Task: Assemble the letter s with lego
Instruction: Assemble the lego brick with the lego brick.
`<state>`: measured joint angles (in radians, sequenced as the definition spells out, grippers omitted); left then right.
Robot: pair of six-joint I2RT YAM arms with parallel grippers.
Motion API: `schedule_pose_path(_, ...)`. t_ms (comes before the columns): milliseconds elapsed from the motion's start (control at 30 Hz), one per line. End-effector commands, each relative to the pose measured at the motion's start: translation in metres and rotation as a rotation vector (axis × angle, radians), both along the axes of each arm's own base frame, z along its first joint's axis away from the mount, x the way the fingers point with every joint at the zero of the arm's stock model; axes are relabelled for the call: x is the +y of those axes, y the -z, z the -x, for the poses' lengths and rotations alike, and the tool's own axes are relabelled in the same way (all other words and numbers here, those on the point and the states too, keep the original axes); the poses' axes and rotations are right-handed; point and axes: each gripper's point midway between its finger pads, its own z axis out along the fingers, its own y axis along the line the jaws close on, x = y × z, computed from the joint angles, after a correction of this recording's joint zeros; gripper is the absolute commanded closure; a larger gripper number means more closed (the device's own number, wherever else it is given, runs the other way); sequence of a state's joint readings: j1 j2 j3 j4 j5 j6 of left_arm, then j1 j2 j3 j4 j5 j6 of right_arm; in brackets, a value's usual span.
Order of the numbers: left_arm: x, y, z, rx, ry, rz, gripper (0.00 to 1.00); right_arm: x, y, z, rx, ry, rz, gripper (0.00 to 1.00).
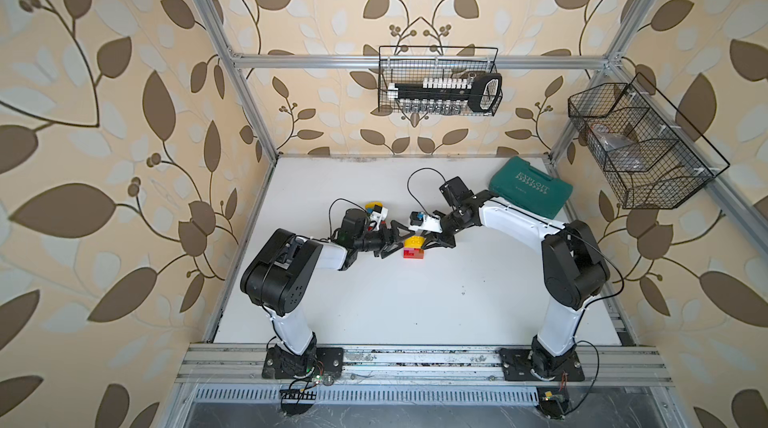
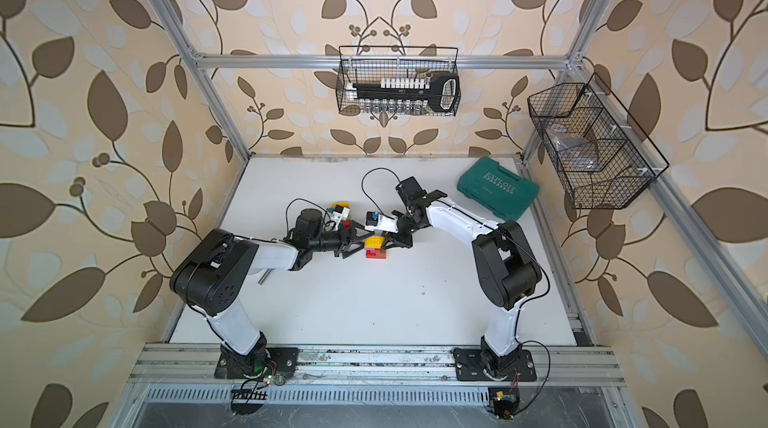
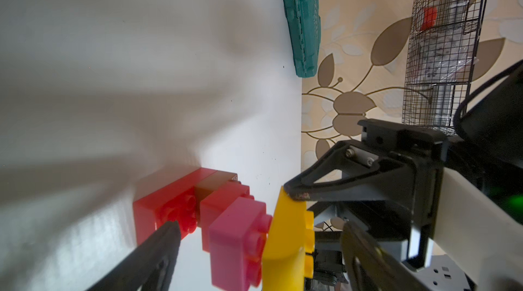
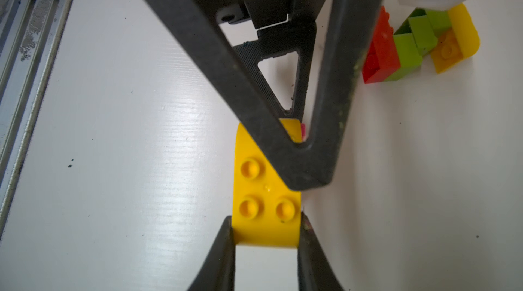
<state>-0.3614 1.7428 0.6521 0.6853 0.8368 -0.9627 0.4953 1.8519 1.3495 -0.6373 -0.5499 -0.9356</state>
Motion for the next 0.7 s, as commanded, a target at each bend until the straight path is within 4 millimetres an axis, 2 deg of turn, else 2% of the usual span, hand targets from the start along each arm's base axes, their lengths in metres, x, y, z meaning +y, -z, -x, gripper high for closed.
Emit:
schedule_pose_path(0,-0.008,-0.013,-0.002,-0.046,0.032,0.032,0.1,0.003,0.003,-0.001,0.02,0.011,-0.001,0.95)
schedule_pose_path(300,-0.008,-0.013,-0.002,-0.046,0.034,0.03,0.12,0.003,0.008,-0.008,0.007,0.023,0.014,0.95)
schedule_pose_path(667,-0.008,-0.013,-0.001,-0.046,0.039,0.027,0.16,-0.001,0.016,-0.007,0.014,0.017,0.047,0.95)
